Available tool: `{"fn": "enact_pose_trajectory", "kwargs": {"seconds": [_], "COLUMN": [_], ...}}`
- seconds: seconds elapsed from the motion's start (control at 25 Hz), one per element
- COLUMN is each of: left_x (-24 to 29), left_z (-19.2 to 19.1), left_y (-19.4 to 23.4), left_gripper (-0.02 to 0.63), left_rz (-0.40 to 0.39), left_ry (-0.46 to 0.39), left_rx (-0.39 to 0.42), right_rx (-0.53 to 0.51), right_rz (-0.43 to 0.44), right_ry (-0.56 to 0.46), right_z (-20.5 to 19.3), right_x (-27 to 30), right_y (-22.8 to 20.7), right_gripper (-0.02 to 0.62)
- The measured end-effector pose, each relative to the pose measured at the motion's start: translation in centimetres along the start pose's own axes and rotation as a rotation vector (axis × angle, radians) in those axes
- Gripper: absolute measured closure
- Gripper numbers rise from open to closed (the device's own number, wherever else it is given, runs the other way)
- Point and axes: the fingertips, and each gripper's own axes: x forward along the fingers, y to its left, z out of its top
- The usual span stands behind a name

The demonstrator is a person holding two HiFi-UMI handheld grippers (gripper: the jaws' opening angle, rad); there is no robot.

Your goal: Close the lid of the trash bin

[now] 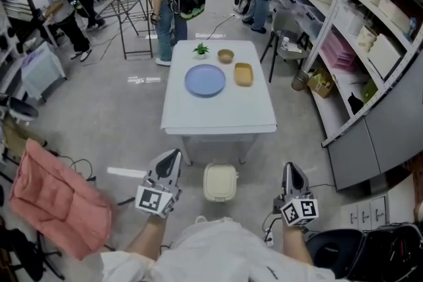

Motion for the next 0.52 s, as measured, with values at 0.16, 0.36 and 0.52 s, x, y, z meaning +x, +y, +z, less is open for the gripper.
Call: {"fn": "enact_pose_trajectory", "kwargs": {"seconds": [0.16,0.36,0.52], "left_x": [0.02,0.46,0.52], "left_z": [-0.49,-0.09,-0.43], "left_y": [-0.21,-0.34,-0.37], "left_gripper": [0.581,0.581,0.581], "left_rz": [-0.012,-0.004,-0.010], "left_ry": [0.015,0.017,0.014], "left_rx": [0.014,0.016,0.016], "right_rx": [0.004,0.003,0.009], "right_rz": [-0.001,0.006,0.024], "right_ry": [0.003,0.013,0.012], "right_z": [0.14,-0.20,-0.48], "right_x": [0.01,0.23,0.62], "right_y": [0.30,0.35,0.36], "right_gripper": [0.578,0.578,0.578]}}
